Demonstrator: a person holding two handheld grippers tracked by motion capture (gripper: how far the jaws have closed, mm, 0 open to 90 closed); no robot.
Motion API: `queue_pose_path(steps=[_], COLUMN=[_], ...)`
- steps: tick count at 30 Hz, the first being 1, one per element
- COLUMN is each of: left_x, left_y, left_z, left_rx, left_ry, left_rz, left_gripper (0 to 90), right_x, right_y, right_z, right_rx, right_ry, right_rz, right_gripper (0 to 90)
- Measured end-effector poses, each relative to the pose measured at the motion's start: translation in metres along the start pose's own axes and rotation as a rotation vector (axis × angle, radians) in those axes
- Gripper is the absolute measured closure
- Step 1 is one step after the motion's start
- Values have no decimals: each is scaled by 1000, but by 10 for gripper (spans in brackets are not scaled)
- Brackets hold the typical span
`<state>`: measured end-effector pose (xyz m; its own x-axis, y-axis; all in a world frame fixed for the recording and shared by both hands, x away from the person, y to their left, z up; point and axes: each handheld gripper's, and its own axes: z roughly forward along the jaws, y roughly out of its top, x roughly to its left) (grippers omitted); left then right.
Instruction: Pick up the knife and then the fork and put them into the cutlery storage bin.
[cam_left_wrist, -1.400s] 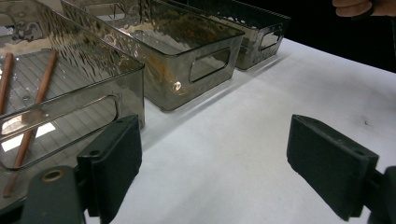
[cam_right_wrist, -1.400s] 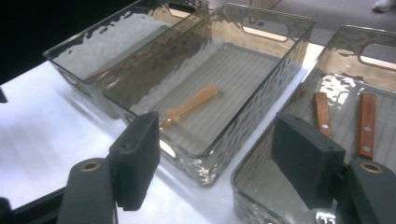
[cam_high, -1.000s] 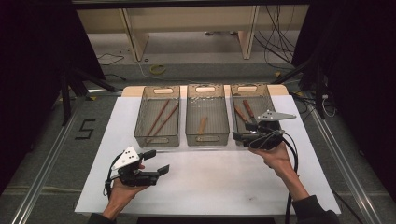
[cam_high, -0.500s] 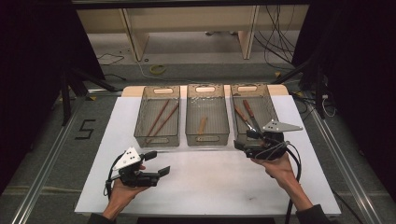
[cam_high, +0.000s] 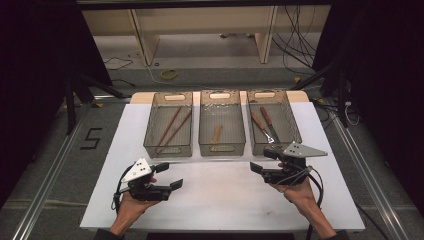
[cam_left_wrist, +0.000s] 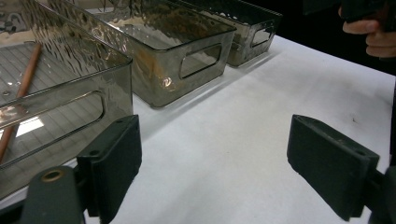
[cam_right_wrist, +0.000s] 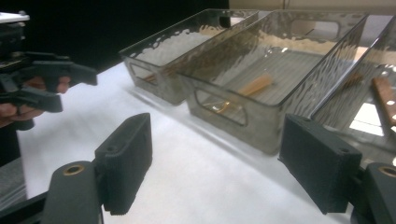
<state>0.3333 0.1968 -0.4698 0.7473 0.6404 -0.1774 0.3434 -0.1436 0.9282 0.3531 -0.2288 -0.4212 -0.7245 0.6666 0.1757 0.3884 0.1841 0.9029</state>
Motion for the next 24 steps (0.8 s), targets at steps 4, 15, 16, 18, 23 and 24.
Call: queue_pose_path(steps=[4, 15, 16, 18, 23, 24], left_x=[0, -1, -1, -2, -2, -2], left_y=[0, 0, 0, 0, -1, -1], left_z=[0, 0, 0, 0, 1, 1], left_rx=[-2, 0, 1, 8, 9, 8], left_ry=[-2, -12, -14, -18, -24, -26], left_rz=[-5, -7, -7, -4, -6, -7], left_gripper=[173, 173, 173, 173, 173, 173], right_x=[4, 8, 8, 8, 8, 7], right_y=[-11, -32, -33, -36, -42, -43], right_z=[-5, -13, -13, -15, -19, -20], right_rx=[-5, 1, 3, 3, 7, 9], right_ry=[-6, -14, -16, -20, -37, -39], right_rz=[-19, -7, -9, -5, 6, 12], right_gripper=[256, 236, 236, 234, 229, 228])
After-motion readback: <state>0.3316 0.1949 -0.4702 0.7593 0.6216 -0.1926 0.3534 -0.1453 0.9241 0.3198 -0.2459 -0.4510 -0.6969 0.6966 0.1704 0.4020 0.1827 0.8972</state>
